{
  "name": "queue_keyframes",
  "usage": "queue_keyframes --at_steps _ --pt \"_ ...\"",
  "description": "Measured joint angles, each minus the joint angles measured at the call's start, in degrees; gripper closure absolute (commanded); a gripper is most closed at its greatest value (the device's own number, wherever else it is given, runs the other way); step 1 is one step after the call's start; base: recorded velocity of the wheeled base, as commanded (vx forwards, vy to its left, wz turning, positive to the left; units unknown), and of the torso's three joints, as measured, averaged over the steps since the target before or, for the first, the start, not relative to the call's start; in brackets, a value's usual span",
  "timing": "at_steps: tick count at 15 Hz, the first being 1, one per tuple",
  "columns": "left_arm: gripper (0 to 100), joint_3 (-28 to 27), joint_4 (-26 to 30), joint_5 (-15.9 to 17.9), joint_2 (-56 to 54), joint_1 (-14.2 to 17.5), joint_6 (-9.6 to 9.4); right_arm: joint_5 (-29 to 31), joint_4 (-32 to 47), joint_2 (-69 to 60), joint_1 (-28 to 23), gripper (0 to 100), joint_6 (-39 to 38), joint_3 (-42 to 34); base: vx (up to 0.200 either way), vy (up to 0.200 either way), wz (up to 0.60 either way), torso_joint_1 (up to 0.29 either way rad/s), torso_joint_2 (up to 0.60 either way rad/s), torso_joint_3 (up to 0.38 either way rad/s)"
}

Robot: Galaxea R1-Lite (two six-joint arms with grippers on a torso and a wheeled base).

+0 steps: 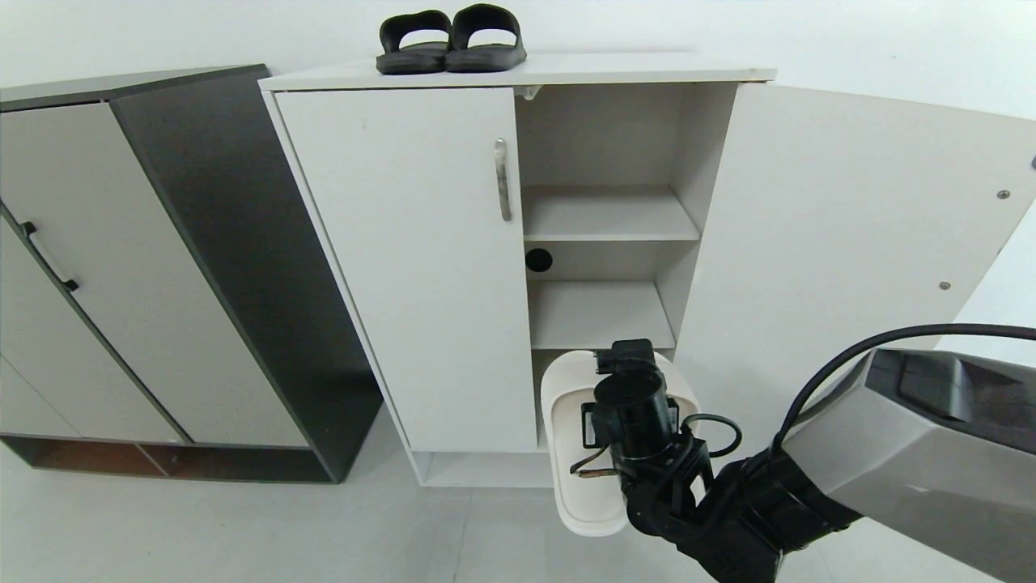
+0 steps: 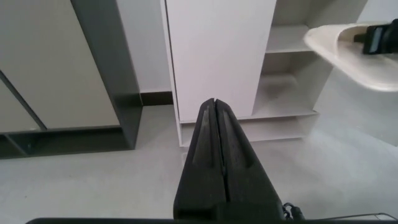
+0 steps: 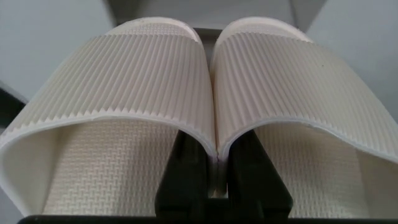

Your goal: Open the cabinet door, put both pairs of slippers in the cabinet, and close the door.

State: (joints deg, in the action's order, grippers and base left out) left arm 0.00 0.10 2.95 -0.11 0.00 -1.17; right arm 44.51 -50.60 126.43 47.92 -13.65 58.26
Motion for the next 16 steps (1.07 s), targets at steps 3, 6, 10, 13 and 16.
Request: queue_keyframes --at_steps 3,6,10,13,16 --pt "100 0.0 0.0 0.0 0.0 0.0 -0.02 -0.3 -0.1 1.7 -0.1 100 -0.3 1.1 0.000 0.000 0.00 0.001 0.00 -0.121" --pt "100 0.0 0.0 0.0 0.0 0.0 0.05 -2.6 0.0 3.0 -0.6 100 -1.6 1.3 0.000 0.000 0.00 0.002 0.00 -0.191" --pt "100 0.0 0.0 0.0 0.0 0.0 0.05 -2.5 -0.1 5.2 -1.2 100 -1.6 3.2 0.000 0.000 0.00 0.005 0.00 -0.200" --pt "100 0.0 0.0 0.0 0.0 0.0 -0.05 -1.6 -4.5 5.6 -1.2 100 0.5 3.5 0.000 0.000 0.00 0.002 0.00 -0.191" --pt "100 0.0 0.0 0.0 0.0 0.0 -0.06 -1.5 -13.9 5.6 -1.4 100 5.3 1.8 0.000 0.000 0.00 -0.001 0.00 -0.041"
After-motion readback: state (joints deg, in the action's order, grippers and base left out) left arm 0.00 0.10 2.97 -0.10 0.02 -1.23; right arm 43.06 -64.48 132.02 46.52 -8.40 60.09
